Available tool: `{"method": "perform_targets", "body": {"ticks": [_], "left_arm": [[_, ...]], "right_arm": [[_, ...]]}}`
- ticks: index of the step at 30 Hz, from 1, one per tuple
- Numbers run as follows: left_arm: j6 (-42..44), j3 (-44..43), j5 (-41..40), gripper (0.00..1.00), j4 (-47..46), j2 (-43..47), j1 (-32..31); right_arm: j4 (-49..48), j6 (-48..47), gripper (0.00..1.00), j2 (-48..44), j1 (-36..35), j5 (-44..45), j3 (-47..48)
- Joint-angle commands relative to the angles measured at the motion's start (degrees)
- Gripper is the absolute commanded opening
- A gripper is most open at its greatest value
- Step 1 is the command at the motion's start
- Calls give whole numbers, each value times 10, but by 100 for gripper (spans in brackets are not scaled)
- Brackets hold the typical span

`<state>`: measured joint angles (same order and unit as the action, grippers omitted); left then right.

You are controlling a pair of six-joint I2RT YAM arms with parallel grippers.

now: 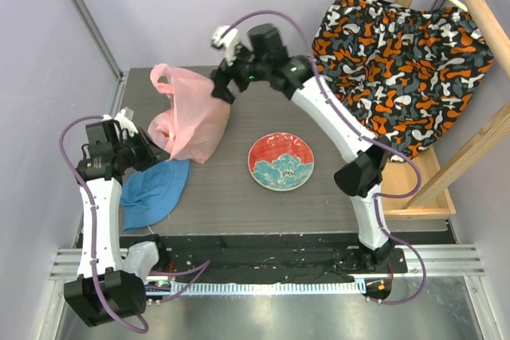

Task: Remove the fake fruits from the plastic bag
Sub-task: Adjust the plastic bag at the center of the board.

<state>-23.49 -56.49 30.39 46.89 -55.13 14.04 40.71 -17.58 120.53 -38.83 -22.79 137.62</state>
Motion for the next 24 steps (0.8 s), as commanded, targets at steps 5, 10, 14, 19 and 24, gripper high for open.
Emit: {"method": "perform_targets", "body": {"ticks": [5,10,14,19,24], "left_arm": [[-10,55,2,0,12,52,16],[-8,63,10,0,16,69,18],[5,60,7,0,40,78,18],[8,73,4,0,46,86,25],[11,58,3,0,44,59,43]], "right_arm": [[-132,47,100,109,-101,56,98],[-220,72,100,139,-117,111,99],[-246,48,100,178,-124,187,112],[-335,49,98,226,-124,321,94],[-440,71,81,239,-100,304,80]]}}
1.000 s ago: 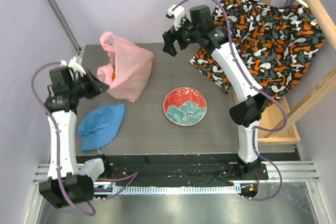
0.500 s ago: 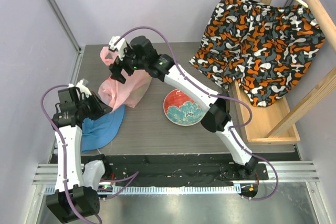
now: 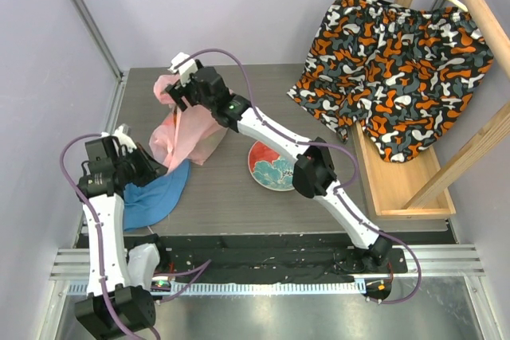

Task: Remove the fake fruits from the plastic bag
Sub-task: Adjust the plastic bag at the center of the board.

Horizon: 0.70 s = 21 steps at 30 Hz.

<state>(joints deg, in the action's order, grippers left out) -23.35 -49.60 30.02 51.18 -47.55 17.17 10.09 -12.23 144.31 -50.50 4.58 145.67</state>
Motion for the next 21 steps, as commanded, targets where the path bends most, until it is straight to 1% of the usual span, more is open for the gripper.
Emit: {"method": "perform_targets", "body": {"ticks": [1,2,3,4,5,7,8,10,11,12,13,14,16,17,18,19,20,21], "left_arm": [[7,-15,9,0,-5,-25,13],[8,-32,14,0,-21,-48,14],[11,-46,18,0,-30,-67,12],[14,-63,21,0,-41,-84,10],[34,-116,20,0,-49,-130,-5],[61,-186,3,0,-46,-172,-35],[87,-260,-34,0,-41,-196,-65],[109,-342,-49,0,-36,-283,-85],[113,-442,-47,0,-29,-321,-96],[111,-500,-44,0,-21,-413,-98],[105,-562,-38,0,-10,-457,-100],[101,-686,-35,0,-9,-499,-100],[96,-790,-46,0,-33,-599,-100],[92,-867,-51,0,-43,-623,-100],[89,-897,-49,0,-55,-639,-101],[89,-930,-44,0,-70,-653,-102],[91,-934,-38,0,-77,-654,-102],[96,-934,-25,0,-78,-650,-103]], "right_arm": [[-148,19,59,4,28,24,3],[-172,18,35,11,32,26,22],[-183,19,1,16,38,35,35],[-190,18,1,18,50,34,47],[-199,19,1,15,58,25,61],[-217,14,1,-6,84,19,48],[-237,8,1,-17,94,19,30],[-248,-13,1,-43,123,19,23],[-247,-24,1,-46,132,11,31],[-244,-37,1,-50,139,7,36],[-240,-54,1,-53,148,5,37],[-228,-74,1,-55,162,14,35],[-199,-71,1,-74,177,24,30],[-169,-53,1,-83,193,29,13],[-156,-43,1,-101,199,37,-5],[-143,-34,1,-138,206,35,-26],[-119,-25,1,-161,211,33,-75],[-107,-11,1,-184,217,22,-105]]}}
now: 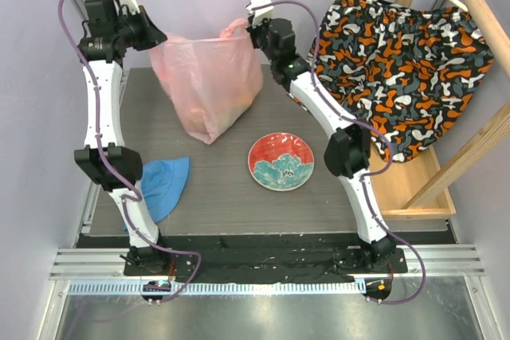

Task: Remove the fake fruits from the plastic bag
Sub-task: Adjust the plastic bag at the center of the board.

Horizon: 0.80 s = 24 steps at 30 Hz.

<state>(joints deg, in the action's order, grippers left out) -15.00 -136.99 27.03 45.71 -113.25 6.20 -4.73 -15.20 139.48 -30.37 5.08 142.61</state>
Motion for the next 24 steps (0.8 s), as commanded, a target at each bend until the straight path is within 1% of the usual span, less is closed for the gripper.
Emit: {"method": "perform_targets", "body": {"ticks": [1,2,3,4,5,6,8,10,11,13,14,15,16,18,19,20,21,22,23,24], "left_arm": [[14,-47,11,0,-17,20,8],[14,-34,24,0,-12,28,8],[15,-14,40,0,-7,41,7],[16,34,77,0,0,52,7],[17,57,93,0,7,75,7],[19,75,103,0,18,83,7],[37,116,135,0,67,100,6],[50,148,140,0,122,103,1],[50,166,146,0,129,106,1],[48,217,147,0,125,109,1],[49,224,146,0,121,103,0],[52,224,141,0,117,84,1],[55,205,134,0,112,72,1],[65,164,113,0,105,35,1],[69,110,107,0,101,-7,1],[72,77,99,0,98,-30,2],[73,40,78,0,97,-54,4],[69,-36,71,0,90,-104,11],[65,-69,59,0,80,-122,14],[64,-93,33,0,63,-137,19]], "right_arm": [[57,29,1,-183,17,8,-103],[89,35,1,-206,20,-8,-158],[105,53,1,-227,20,-24,-184],[122,66,1,-251,19,-69,-209],[149,77,1,-289,19,-87,-257],[162,86,1,-307,17,-101,-280],[201,119,1,-346,13,-128,-332],[224,128,1,-359,12,-156,-360],[241,126,1,-363,12,-171,-380],[242,121,1,-357,11,-167,-395],[242,117,1,-350,13,-161,-390],[243,117,1,-323,15,-159,-379],[243,117,1,-307,17,-160,-364],[241,120,1,-264,23,-147,-299],[240,125,1,-217,26,-141,-272],[235,133,1,-187,29,-138,-213],[230,147,1,-158,38,-127,-178],[226,151,1,-93,41,-119,-140],[221,167,1,-60,44,-108,-42],[218,181,1,-27,47,-97,16]]}}
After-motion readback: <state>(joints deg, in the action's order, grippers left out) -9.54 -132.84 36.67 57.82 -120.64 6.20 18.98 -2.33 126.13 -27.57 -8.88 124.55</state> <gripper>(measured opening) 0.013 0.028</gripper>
